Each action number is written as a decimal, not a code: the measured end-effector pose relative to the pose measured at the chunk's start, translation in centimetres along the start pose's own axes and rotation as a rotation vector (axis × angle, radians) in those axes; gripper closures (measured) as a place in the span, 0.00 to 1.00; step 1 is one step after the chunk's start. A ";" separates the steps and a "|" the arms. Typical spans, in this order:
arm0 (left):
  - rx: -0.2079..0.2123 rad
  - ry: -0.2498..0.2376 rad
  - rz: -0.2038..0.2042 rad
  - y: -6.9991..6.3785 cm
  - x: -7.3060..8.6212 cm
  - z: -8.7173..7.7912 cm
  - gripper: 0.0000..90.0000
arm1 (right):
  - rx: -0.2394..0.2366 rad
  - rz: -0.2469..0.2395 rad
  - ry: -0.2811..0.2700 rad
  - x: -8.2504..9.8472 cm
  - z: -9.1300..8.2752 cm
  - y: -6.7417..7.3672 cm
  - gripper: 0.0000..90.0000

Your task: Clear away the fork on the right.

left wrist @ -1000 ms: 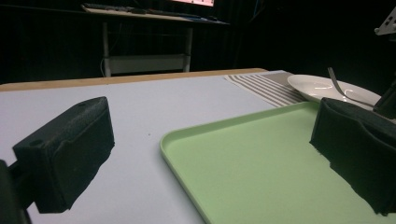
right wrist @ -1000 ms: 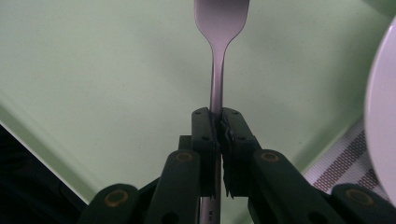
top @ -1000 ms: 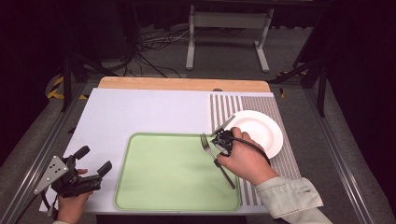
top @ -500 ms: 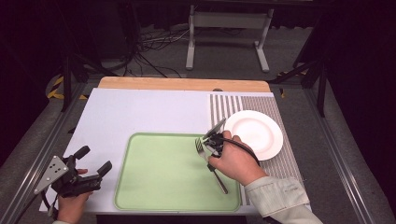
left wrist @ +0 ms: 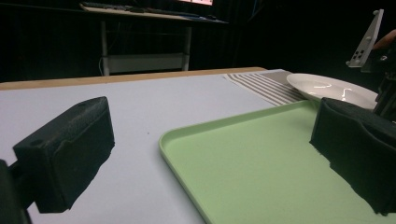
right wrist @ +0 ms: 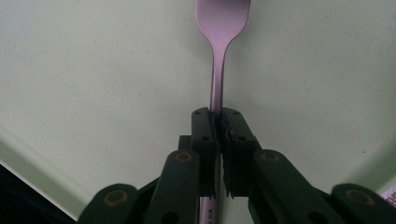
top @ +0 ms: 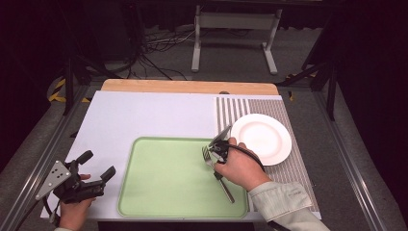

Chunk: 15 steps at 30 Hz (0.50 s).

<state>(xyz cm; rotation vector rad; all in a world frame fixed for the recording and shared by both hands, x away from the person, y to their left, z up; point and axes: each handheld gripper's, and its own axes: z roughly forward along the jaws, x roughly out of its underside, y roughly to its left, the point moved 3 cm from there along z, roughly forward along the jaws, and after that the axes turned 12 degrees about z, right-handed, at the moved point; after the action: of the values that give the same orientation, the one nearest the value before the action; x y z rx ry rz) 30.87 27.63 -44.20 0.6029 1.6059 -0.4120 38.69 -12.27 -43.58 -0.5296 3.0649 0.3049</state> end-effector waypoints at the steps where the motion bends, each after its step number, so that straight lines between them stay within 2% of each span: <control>1: 0.000 0.000 0.000 0.0 0.0 0.0 0.00 | -0.001 0.004 0.000 0.0 0.1 0.0 0.94; 15: -0.002 -0.002 0.001 0.0 0.0 -0.1 0.01 | -0.010 0.014 0.017 0.0 0.8 -0.2 0.94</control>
<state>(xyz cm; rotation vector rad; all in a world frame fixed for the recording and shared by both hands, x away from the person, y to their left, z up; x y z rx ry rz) 30.82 27.66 -44.19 0.6021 1.6032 -0.4104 38.79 -12.34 -44.37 -0.5144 3.0858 0.3184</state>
